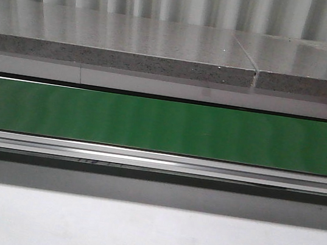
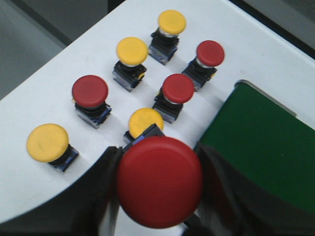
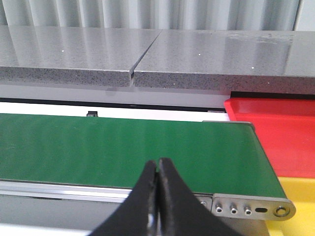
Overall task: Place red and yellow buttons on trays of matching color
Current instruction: 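Carry the red button with the left gripper over the green belt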
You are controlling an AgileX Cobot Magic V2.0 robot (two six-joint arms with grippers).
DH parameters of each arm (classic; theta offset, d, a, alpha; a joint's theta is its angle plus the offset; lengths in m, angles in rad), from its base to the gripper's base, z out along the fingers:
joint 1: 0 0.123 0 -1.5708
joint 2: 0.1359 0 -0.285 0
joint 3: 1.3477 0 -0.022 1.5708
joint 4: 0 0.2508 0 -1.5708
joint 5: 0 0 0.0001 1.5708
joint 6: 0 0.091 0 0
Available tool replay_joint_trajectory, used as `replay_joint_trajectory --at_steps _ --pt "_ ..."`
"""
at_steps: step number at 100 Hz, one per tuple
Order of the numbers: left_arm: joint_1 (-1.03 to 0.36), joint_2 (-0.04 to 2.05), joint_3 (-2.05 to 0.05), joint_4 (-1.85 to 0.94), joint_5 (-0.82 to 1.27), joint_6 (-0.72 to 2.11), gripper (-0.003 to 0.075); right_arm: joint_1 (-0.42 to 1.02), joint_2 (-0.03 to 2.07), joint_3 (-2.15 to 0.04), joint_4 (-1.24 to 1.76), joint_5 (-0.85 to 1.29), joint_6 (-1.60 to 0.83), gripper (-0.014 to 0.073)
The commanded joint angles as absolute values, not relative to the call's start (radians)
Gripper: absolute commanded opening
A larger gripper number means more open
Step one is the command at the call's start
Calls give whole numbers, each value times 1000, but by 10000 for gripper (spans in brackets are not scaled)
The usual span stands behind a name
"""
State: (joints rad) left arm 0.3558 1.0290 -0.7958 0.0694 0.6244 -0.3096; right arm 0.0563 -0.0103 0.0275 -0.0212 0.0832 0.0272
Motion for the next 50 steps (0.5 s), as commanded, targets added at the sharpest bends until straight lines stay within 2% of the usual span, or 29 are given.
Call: replay_joint_trajectory --at_steps 1,50 --pt "305 1028 -882 68 619 -269 -21 54 -16 13 -23 7 25 -67" --pt "73 1262 -1038 68 685 -218 -21 54 -16 13 -23 7 25 -67"
